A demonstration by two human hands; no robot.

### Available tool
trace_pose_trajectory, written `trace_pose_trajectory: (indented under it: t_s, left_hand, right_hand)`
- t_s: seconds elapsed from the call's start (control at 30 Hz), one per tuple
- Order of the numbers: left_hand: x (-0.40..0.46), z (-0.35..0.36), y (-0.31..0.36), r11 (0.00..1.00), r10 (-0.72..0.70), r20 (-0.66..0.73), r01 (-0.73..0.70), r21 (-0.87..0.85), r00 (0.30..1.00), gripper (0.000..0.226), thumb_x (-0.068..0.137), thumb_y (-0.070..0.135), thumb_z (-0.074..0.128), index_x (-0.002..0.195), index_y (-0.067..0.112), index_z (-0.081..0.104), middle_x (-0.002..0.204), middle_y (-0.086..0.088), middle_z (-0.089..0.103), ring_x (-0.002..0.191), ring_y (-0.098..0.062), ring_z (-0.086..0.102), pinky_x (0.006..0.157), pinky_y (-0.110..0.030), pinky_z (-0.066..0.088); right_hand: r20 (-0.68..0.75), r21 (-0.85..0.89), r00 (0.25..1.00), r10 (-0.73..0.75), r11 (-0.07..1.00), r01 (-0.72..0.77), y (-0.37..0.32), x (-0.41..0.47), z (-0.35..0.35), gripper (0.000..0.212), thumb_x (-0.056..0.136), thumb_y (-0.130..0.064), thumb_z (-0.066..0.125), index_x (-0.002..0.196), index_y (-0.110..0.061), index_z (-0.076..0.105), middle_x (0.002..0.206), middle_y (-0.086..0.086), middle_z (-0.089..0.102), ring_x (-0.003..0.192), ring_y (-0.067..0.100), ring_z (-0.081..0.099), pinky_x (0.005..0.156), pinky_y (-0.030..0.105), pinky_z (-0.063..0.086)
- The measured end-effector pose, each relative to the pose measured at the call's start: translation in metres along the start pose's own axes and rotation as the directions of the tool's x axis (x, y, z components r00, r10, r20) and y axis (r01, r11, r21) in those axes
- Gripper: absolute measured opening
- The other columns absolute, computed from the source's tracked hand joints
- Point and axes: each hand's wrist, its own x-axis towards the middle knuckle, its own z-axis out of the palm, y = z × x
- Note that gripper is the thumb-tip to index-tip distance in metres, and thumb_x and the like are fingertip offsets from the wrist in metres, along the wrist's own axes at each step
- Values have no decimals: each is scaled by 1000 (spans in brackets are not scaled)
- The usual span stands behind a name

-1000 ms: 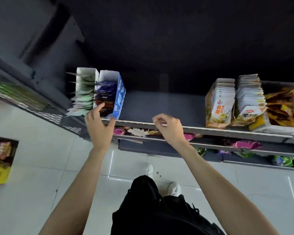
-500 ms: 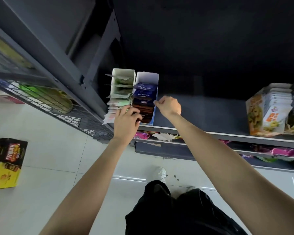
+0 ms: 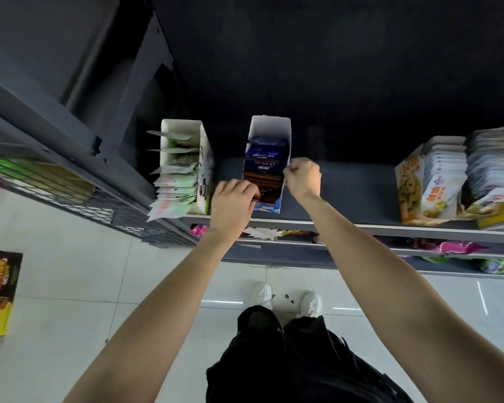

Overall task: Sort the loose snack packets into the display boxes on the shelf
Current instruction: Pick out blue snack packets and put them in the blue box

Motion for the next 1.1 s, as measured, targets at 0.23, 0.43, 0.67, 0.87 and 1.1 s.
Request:
trace_pose_trajectory:
  t_s: [0.23,0.43,0.67,0.87,1.1]
  left_hand:
    - [37,33,99,974,141,24,-135,-182,990,16,72,13,78,85,19,72,83,4,70,70,-17,66,61,-25,51]
    - [50,54,170,944,180,-15,-177,-277,983,17,76,15,76,87,27,76,82,13,70,71,-10,63,44,-18,42]
    - [53,60,204,932,142,92,-102,-347,986,30,87,47,52,92,28,75,91,13,72,84,-6,64,55,-24,51]
    - [84,48,182,956,15,22,-8,-293,1000,26,89,37,58,107,20,66,105,3,66,94,-15,60,69,-28,49]
    - [107,63,175,927,359,131,-369,68,924,66,69,50,74,122,17,53,120,-4,56,107,-23,52,87,-33,36]
  right_hand:
    - [-82,-15,996,17,1000,-18,84,11,-93,15,86,-2,55,76,4,65,91,16,65,73,23,58,65,26,43]
    - [-83,-126,995,-57,991,47,134,13,-147,15,85,5,52,81,6,67,100,19,64,85,29,59,67,23,38]
    - [-88,-153,986,-139,980,125,166,10,-171,19,86,5,50,80,-8,63,91,16,63,83,27,59,73,35,51]
    - [-119,-196,866,-486,866,459,159,2,-186,62,81,-15,66,137,-10,38,136,12,42,123,23,43,98,31,40]
    - [-17,-588,781,-624,638,497,154,38,-192,23,80,-14,65,102,-5,65,97,17,67,101,34,58,87,42,38]
